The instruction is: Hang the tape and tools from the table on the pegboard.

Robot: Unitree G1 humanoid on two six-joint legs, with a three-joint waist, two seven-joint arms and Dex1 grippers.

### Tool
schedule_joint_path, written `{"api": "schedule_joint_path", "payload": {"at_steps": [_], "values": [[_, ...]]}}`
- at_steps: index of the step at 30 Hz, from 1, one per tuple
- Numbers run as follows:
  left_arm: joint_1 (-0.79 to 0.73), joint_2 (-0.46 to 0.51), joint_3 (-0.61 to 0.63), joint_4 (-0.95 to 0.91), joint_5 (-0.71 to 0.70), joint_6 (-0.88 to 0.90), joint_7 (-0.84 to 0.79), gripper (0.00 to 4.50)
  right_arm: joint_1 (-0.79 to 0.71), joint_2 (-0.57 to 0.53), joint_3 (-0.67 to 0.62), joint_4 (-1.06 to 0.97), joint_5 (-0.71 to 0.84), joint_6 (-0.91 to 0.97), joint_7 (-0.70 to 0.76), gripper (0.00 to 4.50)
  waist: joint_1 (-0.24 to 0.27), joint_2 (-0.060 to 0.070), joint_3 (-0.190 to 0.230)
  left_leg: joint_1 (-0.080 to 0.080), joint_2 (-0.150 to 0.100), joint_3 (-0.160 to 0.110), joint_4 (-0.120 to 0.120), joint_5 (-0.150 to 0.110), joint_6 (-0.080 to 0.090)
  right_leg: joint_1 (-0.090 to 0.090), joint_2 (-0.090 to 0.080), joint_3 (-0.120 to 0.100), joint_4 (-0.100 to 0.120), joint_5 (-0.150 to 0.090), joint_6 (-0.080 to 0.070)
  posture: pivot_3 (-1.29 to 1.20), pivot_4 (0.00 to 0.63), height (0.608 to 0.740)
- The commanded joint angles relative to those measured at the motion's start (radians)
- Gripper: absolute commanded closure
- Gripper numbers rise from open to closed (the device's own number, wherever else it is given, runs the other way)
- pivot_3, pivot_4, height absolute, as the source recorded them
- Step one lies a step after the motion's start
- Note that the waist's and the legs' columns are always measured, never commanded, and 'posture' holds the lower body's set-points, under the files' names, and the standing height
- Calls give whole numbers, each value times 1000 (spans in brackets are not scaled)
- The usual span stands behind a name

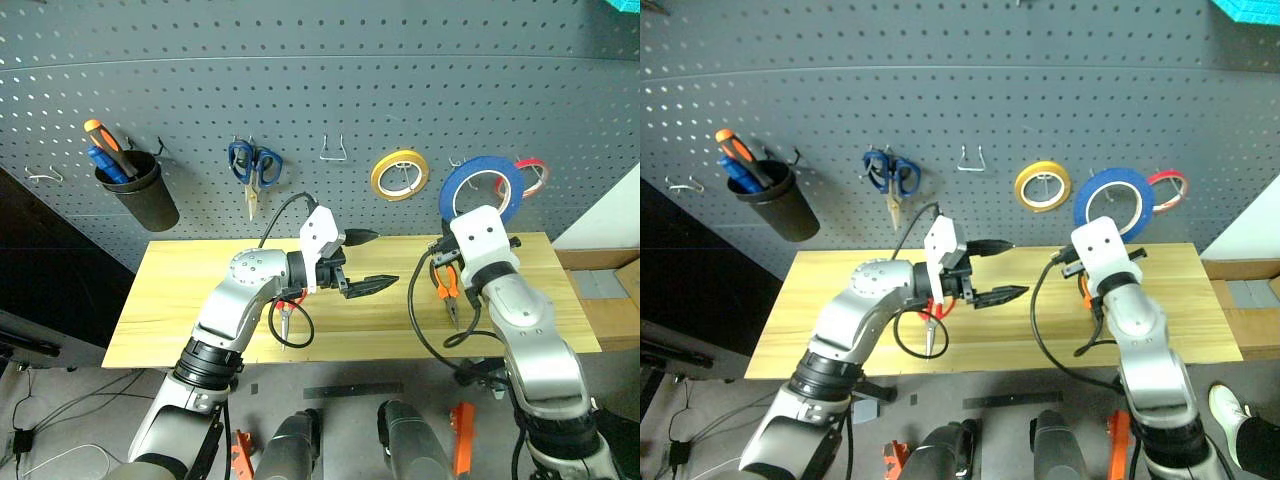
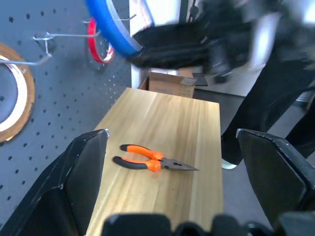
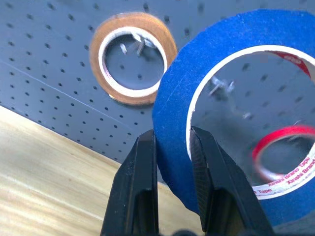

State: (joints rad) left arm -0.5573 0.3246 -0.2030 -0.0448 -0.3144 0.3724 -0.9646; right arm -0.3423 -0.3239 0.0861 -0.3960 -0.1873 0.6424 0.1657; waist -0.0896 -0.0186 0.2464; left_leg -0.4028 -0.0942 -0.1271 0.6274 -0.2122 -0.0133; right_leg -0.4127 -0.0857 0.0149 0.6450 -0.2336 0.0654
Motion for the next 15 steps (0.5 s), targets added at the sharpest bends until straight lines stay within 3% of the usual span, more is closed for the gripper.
{"api": "schedule_joint_path", "payload": {"at_steps": [1,8,15], "values": [[-20,-7,15,-56,-34,11,6,0,-80,5,-34,126,18,-141,-12,4090,0,0,0,0,0,0,0,0,0,0,0,0,0,0,0,-207,228,740],[-17,0,19,-52,-30,9,12,0,-161,8,-59,332,51,-305,1,4090,-1,0,0,0,0,0,-1,0,0,0,1,0,0,3,-4,-194,225,740],[15,62,-5,-59,-3,-2,-14,0,10,0,-44,185,43,-281,17,1764,1,0,0,0,0,-1,-1,0,0,-1,1,0,1,3,-5,-189,219,740]]}}
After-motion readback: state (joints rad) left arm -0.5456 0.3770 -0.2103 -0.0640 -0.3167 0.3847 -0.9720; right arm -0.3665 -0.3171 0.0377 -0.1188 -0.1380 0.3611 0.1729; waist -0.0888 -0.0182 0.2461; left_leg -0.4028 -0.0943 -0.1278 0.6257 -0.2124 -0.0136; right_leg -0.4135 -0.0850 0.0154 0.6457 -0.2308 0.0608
